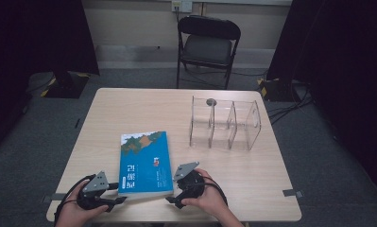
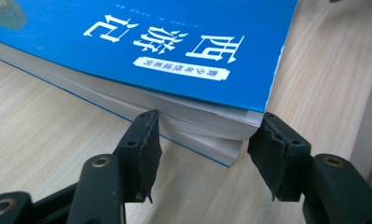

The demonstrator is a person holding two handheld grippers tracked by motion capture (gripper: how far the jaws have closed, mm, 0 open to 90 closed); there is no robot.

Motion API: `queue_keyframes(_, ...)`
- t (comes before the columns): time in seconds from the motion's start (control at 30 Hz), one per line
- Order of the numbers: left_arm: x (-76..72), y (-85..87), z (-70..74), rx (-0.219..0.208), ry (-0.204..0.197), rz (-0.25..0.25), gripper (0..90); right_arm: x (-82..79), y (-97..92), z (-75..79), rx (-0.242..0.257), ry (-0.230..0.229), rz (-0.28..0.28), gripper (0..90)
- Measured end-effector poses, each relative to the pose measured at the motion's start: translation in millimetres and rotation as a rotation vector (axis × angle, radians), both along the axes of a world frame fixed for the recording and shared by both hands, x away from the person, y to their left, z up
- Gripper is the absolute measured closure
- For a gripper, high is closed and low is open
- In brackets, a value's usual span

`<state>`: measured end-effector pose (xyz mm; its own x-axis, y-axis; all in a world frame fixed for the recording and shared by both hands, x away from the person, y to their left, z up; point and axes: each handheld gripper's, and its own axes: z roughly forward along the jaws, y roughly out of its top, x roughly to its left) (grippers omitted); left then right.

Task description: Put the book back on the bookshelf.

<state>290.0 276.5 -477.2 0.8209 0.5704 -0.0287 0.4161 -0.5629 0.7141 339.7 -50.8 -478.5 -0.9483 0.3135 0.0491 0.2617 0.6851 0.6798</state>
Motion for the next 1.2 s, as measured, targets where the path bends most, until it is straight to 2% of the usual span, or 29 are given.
queue_keyframes(0.1,-0.1,0.0,2.2,-0.016,-0.006,0.014,44.4,-0.3,1.7,1.5,0.014,0.010,-0.001,14.8)
queue_keyframes(0.13,-0.2,-0.2,2.6,-0.033,0.005,0.019,44.5,-0.4,2.1,2.3,0.029,0.011,-0.002,14.8)
queue_keyframes(0.17,0.6,1.0,4.6,-0.032,0.005,0.016,44.5,-1.2,2.6,3.4,0.035,0.012,-0.008,14.7)
queue_keyframes(0.23,2.3,1.7,5.5,-0.031,-0.003,0.008,44.7,-1.4,4.8,5.0,0.040,0.008,0.005,14.4)
queue_keyframes(0.33,2.8,1.0,9.1,-0.050,0.008,0.019,44.9,-1.2,10.7,7.6,0.043,0.017,0.022,13.7)
queue_keyframes(0.37,3.3,1.1,9.8,-0.050,0.000,0.019,44.9,-2.4,15.5,9.7,0.028,-0.007,0.025,13.4)
queue_keyframes(0.4,3.3,1.0,10.5,-0.050,0.014,0.017,44.9,-2.6,17.0,10.7,0.022,-0.015,0.027,13.6)
queue_keyframes(0.5,5.6,2.0,12.3,-0.045,0.011,0.014,45.4,-2.0,22.8,14.0,0.069,-0.006,0.030,13.5)
queue_keyframes(0.6,5.5,1.4,13.9,-0.056,0.012,0.017,45.7,-0.5,33.1,12.1,0.035,-0.023,0.042,12.8)
queue_keyframes(0.7,5.4,1.0,15.4,-0.052,0.014,0.020,45.8,1.0,41.9,10.6,0.045,-0.039,0.038,12.7)
queue_keyframes(0.73,5.6,0.1,16.1,-0.067,0.015,0.019,45.8,1.6,45.4,10.2,0.048,-0.032,0.040,12.6)
queue_keyframes(0.77,6.8,1.3,17.7,-0.036,-0.005,0.003,45.8,1.5,48.0,9.9,0.039,-0.043,0.042,12.5)
queue_keyframes(0.83,7.5,1.1,18.2,-0.059,0.005,0.008,46.0,0.4,53.5,8.7,0.029,-0.068,0.044,12.4)
queue_keyframes(1.2,9.2,-1.6,24.1,-0.069,0.008,0.018,46.1,0.7,66.3,5.3,0.032,-0.100,0.018,11.8)
